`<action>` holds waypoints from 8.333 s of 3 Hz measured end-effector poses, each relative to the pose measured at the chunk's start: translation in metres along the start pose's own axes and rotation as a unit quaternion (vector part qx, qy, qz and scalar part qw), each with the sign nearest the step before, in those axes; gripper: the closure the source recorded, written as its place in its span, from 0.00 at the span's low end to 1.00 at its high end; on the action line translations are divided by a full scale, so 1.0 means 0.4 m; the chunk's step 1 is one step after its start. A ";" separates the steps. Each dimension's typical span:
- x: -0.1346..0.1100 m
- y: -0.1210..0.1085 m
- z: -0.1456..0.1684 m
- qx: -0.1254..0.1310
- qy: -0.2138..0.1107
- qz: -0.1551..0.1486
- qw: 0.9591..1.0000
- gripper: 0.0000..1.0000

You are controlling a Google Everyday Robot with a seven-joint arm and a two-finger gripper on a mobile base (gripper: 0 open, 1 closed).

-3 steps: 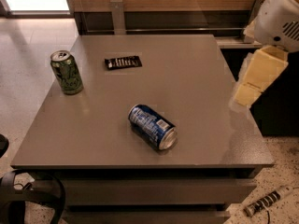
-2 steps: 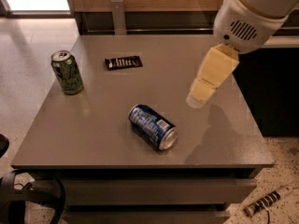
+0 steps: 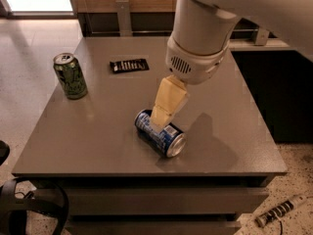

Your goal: Place pepsi can upright

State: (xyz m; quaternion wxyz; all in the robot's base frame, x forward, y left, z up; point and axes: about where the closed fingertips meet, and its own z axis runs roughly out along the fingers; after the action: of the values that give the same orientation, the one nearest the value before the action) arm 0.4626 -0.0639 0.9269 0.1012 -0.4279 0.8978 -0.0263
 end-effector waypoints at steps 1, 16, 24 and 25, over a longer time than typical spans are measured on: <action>-0.005 0.000 -0.004 0.003 -0.005 0.045 0.999 0.00; -0.102 0.021 0.065 -0.047 -0.151 -0.004 0.987 1.00; -0.138 -0.038 0.177 -0.108 -0.555 -0.152 0.810 1.00; -0.140 -0.040 0.165 -0.108 -0.555 -0.152 0.810 1.00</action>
Offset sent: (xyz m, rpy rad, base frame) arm 0.0047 0.0304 -0.0328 0.0543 0.0699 -0.0754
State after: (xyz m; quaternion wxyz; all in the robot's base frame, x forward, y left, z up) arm 0.5225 -0.0281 0.8732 0.5302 -0.5090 0.6091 0.2981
